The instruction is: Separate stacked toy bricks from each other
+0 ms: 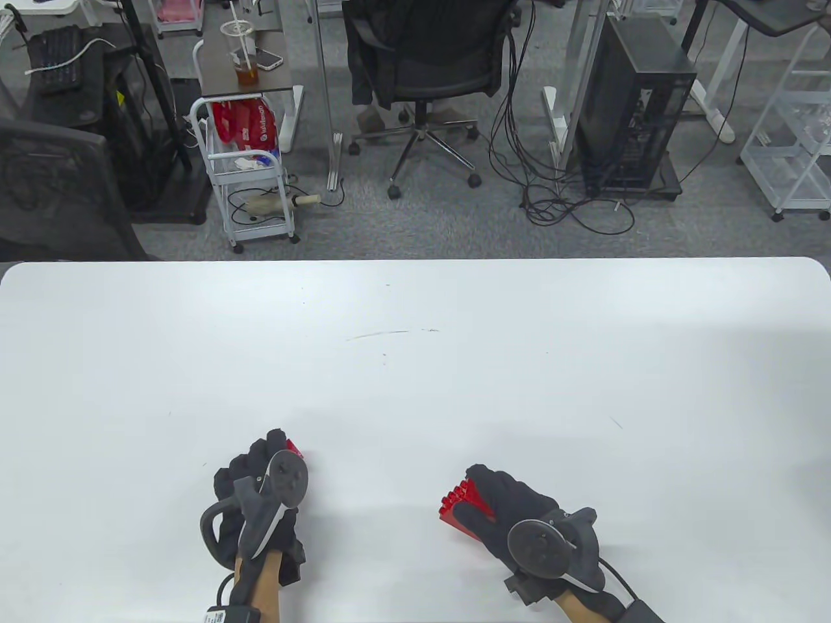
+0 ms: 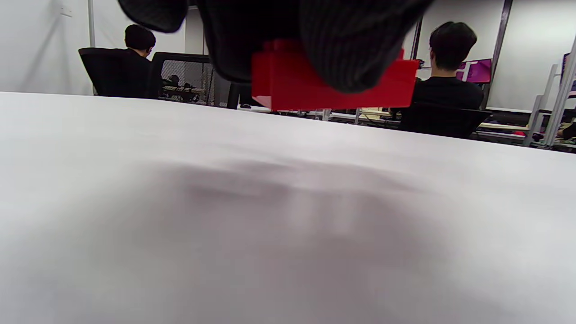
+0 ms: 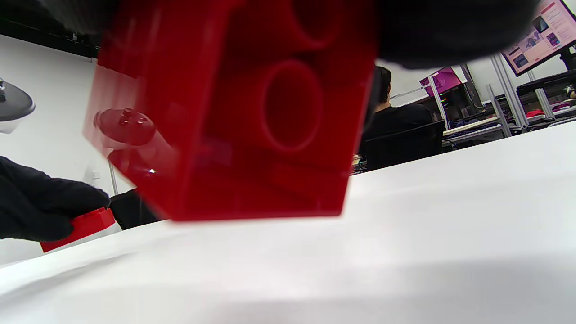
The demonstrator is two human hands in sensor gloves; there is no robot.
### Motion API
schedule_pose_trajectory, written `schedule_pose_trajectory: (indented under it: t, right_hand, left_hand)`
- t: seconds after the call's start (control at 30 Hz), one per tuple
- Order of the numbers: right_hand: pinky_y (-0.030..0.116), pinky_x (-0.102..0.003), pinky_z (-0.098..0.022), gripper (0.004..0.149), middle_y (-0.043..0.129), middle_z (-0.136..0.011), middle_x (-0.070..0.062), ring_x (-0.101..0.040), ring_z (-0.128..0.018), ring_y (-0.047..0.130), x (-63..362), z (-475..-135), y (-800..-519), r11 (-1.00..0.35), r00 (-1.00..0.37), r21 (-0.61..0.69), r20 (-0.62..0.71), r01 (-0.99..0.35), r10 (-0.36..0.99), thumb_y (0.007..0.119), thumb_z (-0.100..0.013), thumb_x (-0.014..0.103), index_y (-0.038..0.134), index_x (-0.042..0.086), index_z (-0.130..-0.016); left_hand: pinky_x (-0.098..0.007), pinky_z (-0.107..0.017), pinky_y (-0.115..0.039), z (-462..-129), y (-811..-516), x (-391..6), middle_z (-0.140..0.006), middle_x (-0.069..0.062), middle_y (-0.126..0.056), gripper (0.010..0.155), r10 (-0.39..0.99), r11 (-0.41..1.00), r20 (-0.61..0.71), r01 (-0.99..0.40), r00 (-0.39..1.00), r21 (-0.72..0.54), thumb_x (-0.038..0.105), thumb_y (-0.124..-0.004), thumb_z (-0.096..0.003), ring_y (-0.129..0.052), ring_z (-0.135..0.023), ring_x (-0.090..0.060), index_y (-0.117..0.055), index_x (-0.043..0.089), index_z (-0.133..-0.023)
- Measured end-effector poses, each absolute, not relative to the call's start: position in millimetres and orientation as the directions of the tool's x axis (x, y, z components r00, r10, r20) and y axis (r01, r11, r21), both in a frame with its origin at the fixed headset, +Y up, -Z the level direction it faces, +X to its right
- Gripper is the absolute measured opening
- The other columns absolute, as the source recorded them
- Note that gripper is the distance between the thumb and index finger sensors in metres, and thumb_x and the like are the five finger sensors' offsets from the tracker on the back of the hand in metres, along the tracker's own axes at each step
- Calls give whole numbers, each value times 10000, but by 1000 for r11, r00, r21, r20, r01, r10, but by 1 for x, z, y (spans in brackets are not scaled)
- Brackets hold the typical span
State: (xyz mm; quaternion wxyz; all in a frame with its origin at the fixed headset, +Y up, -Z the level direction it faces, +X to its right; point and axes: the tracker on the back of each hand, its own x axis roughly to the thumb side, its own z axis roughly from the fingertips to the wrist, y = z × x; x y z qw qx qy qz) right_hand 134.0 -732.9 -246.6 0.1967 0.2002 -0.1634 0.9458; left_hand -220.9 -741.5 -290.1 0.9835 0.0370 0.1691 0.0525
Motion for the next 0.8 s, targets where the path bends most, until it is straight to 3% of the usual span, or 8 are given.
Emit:
schedule_pose_trajectory:
  t: [0.8]
  right_hand:
    - [878, -390, -203, 636, 907, -776, -12, -242, -444, 1033, 137, -247, -733, -870, -841, -217, 439, -442, 317, 569, -508, 667, 630, 261, -993]
  left_hand:
    - [-570, -786, -583, -299, -757, -225, -1117, 15, -750, 653, 41, 995, -384, -72, 922, -66, 375, -805, -489, -812, -963, -275, -610, 322, -1110]
